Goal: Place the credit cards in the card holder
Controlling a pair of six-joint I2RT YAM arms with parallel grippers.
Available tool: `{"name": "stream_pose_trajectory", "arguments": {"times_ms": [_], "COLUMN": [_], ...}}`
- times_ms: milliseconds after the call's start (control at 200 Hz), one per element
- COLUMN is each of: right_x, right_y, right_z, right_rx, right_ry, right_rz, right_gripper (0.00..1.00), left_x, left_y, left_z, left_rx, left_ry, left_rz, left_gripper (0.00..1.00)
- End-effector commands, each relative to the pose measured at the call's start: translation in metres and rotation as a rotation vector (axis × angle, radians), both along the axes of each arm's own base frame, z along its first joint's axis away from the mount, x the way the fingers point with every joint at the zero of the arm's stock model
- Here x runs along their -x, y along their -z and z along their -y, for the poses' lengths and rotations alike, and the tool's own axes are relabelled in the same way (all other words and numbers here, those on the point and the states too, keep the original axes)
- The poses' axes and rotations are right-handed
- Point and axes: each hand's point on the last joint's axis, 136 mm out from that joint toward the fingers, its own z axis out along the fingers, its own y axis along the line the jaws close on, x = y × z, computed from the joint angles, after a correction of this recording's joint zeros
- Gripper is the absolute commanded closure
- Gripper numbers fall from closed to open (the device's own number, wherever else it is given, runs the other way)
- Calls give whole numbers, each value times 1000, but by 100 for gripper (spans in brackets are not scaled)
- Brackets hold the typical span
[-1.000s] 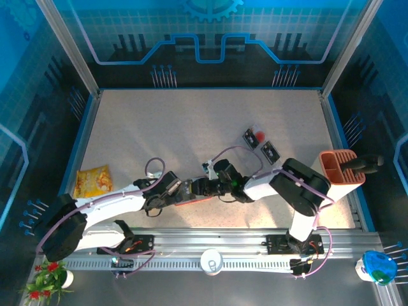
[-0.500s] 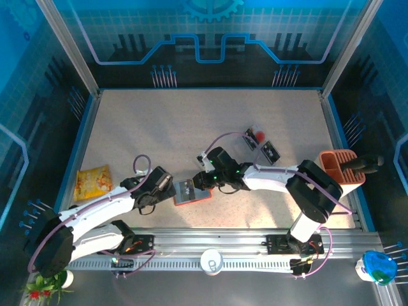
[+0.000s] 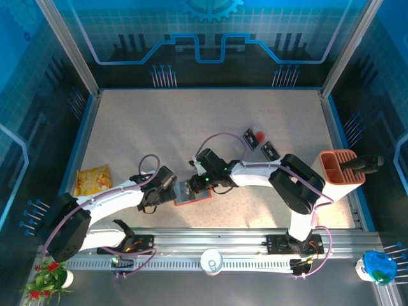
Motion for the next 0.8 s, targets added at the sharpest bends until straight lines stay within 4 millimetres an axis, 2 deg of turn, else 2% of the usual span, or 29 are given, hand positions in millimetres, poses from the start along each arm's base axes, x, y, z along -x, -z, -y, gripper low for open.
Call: {"name": "stream_pose_trajectory", "arguments": {"times_ms": [0,335,565,795], "right_x": [7,25,23,18], "right_y": [9,14,-4,-28], "right_z": [-7,-33,-36,-24], "right_rx": [41,44,14,-26], "right_ry": [-38,-95,-90,-46], "right_rz": [-1,-20,-4,30], "right_gripper": [95,98,98,97], "left_x": [-1,2,2,1], "left_y": [7,12,9,-6], "left_z": [4,3,3,3], "left_rx": [10,12,23,48], "left_ry": [18,16,17,17], "left_rz": [-22,-27,-12,31], "left_gripper": [1,1,1,1]}}
